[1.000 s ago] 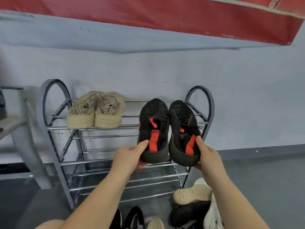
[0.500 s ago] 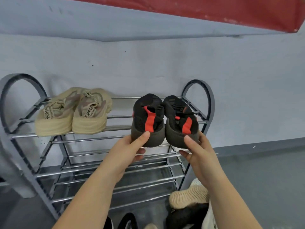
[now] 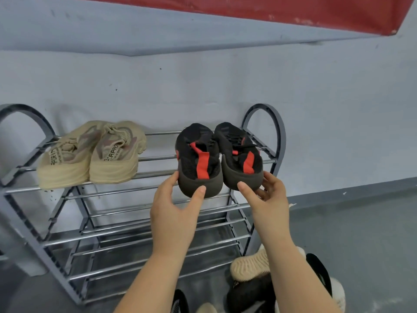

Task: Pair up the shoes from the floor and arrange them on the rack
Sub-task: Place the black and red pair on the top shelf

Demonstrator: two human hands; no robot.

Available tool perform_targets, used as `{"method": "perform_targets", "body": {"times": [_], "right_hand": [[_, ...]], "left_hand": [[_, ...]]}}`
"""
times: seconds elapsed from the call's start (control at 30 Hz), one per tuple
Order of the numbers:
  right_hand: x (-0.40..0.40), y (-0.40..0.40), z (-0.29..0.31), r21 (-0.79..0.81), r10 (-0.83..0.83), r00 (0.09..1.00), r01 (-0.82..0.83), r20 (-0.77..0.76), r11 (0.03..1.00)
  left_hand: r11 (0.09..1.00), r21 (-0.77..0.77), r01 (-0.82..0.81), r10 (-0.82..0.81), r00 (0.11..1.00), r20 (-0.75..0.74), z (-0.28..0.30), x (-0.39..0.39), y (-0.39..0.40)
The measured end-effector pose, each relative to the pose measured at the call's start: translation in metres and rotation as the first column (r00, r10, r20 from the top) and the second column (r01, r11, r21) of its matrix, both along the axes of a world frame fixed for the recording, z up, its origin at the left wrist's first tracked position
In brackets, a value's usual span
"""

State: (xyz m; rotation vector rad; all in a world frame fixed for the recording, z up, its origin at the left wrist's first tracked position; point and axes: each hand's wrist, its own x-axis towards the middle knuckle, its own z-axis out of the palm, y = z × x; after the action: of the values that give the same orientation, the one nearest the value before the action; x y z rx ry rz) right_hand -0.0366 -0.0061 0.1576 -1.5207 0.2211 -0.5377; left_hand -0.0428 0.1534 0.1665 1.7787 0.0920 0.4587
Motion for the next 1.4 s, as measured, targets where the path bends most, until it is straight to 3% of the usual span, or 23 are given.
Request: {"method": "perform_targets", "body": {"times": [0.33,0.73,1.03,1.2,1.4], "right_hand": [[0.032,-0.002,-0.001,-0.077,-0.069,0.997,0.071,0.025,0.994],[0.050,-0.032,-0.001,-0.142,-0.058,0.998,0.060,0.020,0.988],[0.041,-0.030,-0.006,-0.211,-0.034,0.999,0.028,-0.026,0.977],[0.019,-0.024,-0.009,-0.387,0.049,0.991,-0.094,-0.126,0.917],[-0.013,-0.033,-0.020,-0.620,0.048,0.961,-0.213,-0.271,0.755]], "left_hand": [[0.978,0.181,-0.100,0.100,0.995,0.008,0.002,0.029,-0.013],[0.982,0.154,-0.112,0.096,0.989,0.109,-0.008,0.053,-0.041],[0.975,0.215,-0.059,0.043,0.996,0.075,-0.007,0.048,-0.029],[0.905,0.425,-0.011,-0.033,0.995,0.095,-0.004,0.040,-0.006],[0.751,0.659,-0.042,-0.107,0.977,0.184,-0.026,0.014,-0.010]]}}
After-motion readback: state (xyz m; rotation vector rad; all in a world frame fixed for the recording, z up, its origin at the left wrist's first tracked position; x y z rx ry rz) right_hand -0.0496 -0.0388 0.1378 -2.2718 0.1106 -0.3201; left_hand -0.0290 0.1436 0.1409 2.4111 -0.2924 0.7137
